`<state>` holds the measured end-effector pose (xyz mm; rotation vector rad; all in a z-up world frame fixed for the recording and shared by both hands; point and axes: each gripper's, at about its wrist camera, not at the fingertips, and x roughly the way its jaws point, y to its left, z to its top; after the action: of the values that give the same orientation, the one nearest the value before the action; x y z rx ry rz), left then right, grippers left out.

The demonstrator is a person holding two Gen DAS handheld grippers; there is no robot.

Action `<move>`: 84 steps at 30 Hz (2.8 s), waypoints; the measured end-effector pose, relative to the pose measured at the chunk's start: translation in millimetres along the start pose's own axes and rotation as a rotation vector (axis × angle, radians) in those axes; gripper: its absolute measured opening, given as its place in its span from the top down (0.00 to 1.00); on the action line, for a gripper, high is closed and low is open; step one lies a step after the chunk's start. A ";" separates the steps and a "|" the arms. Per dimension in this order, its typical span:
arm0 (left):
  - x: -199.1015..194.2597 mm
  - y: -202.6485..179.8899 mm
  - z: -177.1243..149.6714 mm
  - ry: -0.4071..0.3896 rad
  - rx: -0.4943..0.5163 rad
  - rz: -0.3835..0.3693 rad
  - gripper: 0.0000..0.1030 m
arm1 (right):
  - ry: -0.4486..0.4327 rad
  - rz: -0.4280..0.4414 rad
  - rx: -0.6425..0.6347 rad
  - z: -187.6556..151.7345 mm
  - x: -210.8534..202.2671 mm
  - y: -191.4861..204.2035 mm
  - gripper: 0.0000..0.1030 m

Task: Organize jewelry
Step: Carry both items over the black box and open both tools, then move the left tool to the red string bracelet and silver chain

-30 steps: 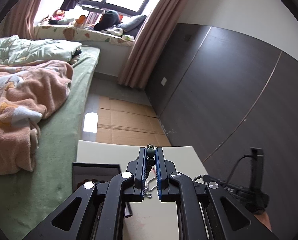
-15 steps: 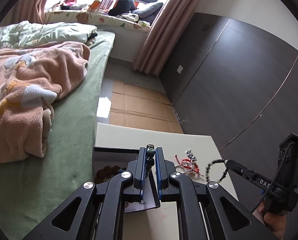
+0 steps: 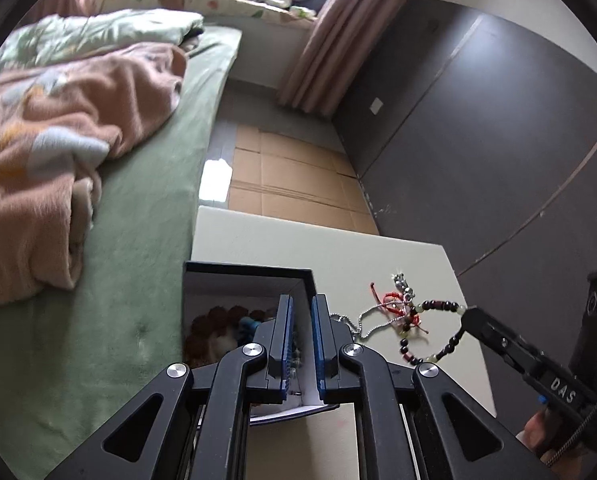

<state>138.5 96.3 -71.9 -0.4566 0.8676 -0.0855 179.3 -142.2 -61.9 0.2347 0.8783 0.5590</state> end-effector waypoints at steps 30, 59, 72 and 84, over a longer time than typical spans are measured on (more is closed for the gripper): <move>-38.8 59.0 17.4 -0.095 -0.164 0.099 0.35 | 0.095 0.228 -0.009 -7.2 66.5 80.8 0.58; 5.4 -31.4 4.1 -0.031 0.017 0.052 0.35 | 0.047 -0.016 0.181 4.0 -8.9 -46.2 0.15; 41.4 -89.5 3.1 0.020 0.164 -0.007 0.35 | 0.072 -0.087 0.346 5.4 -25.8 -122.3 0.13; 106.0 -132.9 9.8 0.136 0.247 -0.003 0.35 | 0.109 -0.162 0.464 4.1 -28.3 -175.7 0.13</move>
<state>229.5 -46.9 -86.5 -0.2228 0.9759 -0.2259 232.3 -304.0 -113.7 0.5520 1.1166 0.2115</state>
